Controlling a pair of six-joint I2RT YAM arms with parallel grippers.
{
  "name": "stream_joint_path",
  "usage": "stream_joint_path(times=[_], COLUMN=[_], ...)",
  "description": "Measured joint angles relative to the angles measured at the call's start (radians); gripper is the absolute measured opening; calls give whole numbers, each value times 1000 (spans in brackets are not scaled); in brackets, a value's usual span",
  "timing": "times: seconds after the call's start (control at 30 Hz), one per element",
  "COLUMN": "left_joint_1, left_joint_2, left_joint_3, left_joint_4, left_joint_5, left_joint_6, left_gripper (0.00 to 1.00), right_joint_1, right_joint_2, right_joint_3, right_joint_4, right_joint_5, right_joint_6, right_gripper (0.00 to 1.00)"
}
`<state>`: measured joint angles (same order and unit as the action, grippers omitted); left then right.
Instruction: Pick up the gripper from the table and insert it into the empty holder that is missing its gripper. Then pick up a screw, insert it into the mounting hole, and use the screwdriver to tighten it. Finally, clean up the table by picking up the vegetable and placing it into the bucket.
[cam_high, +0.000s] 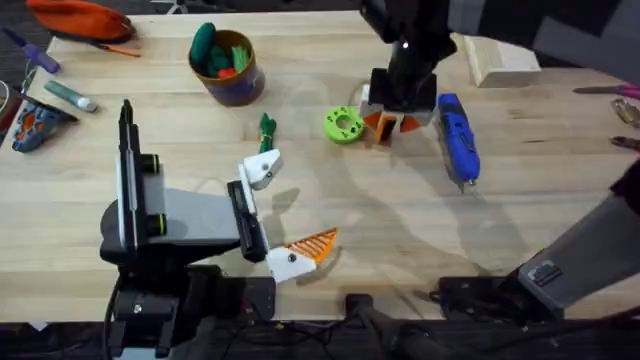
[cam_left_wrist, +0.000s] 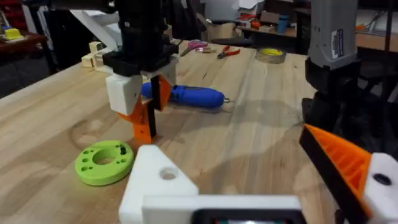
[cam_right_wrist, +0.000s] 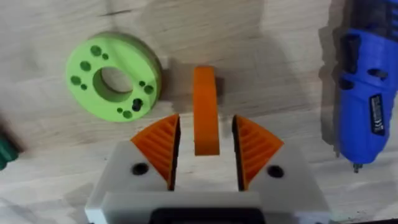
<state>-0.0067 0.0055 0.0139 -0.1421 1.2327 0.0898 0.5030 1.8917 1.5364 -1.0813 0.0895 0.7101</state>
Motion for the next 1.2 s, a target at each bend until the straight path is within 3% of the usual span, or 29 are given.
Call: stream_joint_path(times=[0.77,1.03,1.13,1.17,1.2], left_joint_1=[0,0,0,0,0], left_joint_2=[0,0,0,0,0], left_joint_3=[0,0,0,0,0], left_joint_4=[0,0,0,0,0], left_joint_5=[0,0,0,0,0], left_joint_6=[0,0,0,0,0], left_gripper=[999,999,999,999,999], right_joint_1=[0,0,0,0,0], right_joint_2=[13,13,13,13,13], right_joint_3=[0,0,0,0,0], right_joint_4=[17,18,18,19,18], right_joint_5=[23,23,23,23,23], right_joint_6=[0,0,0,0,0], right_gripper=[372,245,164,60,25])
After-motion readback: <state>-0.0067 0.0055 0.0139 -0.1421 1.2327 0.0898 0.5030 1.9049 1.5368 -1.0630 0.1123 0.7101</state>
